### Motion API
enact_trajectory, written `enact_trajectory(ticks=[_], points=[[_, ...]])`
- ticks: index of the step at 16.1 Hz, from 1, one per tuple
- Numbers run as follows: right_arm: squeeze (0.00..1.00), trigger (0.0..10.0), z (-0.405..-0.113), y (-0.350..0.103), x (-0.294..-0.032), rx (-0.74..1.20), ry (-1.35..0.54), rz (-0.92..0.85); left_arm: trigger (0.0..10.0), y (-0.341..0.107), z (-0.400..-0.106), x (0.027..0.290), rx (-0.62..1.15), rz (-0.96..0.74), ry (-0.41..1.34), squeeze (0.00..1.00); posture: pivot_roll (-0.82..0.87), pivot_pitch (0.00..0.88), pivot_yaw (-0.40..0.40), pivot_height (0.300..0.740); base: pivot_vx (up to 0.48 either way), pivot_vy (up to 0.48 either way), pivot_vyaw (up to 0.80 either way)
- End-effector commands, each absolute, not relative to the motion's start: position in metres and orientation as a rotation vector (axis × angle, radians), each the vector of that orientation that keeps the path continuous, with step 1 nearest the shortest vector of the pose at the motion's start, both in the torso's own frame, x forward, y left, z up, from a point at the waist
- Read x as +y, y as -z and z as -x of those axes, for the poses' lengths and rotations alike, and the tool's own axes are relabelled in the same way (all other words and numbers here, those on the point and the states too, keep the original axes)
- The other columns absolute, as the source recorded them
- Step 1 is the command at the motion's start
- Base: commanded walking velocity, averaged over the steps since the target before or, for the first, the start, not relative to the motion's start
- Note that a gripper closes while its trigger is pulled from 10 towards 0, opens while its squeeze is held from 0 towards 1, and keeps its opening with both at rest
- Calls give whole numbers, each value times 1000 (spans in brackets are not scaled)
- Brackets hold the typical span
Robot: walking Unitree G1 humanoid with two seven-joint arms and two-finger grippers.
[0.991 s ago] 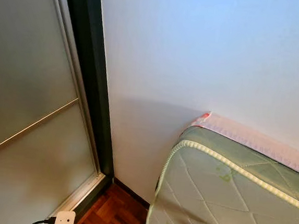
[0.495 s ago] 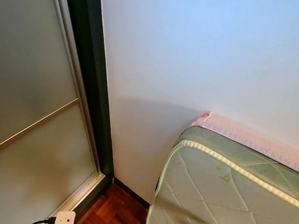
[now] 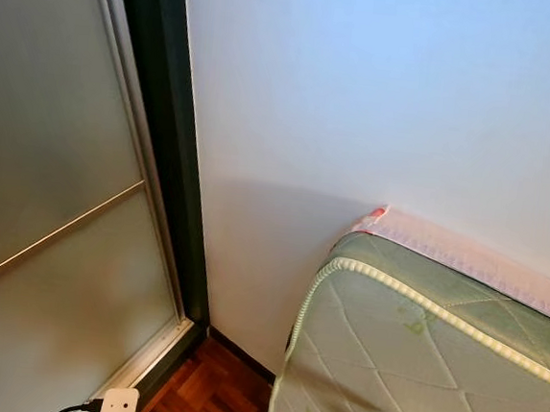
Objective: Clean up the room
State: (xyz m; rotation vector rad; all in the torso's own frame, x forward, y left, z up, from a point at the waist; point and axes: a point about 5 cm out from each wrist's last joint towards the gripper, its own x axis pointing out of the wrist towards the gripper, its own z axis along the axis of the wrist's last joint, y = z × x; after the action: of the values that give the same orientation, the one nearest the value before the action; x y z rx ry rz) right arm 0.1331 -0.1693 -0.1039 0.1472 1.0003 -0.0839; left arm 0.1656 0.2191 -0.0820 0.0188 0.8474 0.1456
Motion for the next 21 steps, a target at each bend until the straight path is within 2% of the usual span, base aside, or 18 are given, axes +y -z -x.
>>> enact_trajectory(ticks=[1, 5, 21], points=[[0, 10000, -187, 75, -223, 951, 65, -145, 10000, 80, -188, 204, 952, -25, -71, 0, 71, 0, -84, 740, 0, 0, 0], [0, 10000, -187, 75, -224, 945, 61, -143, 10000, 80, -188, 203, 949, -16, -73, 0, 69, 0, -85, 740, 0, 0, -134], [0, 10000, -186, 76, -225, 965, 70, -123, 10000, 80, -188, 204, 946, -13, -76, 0, 74, 0, -83, 740, 0, 0, -795]])
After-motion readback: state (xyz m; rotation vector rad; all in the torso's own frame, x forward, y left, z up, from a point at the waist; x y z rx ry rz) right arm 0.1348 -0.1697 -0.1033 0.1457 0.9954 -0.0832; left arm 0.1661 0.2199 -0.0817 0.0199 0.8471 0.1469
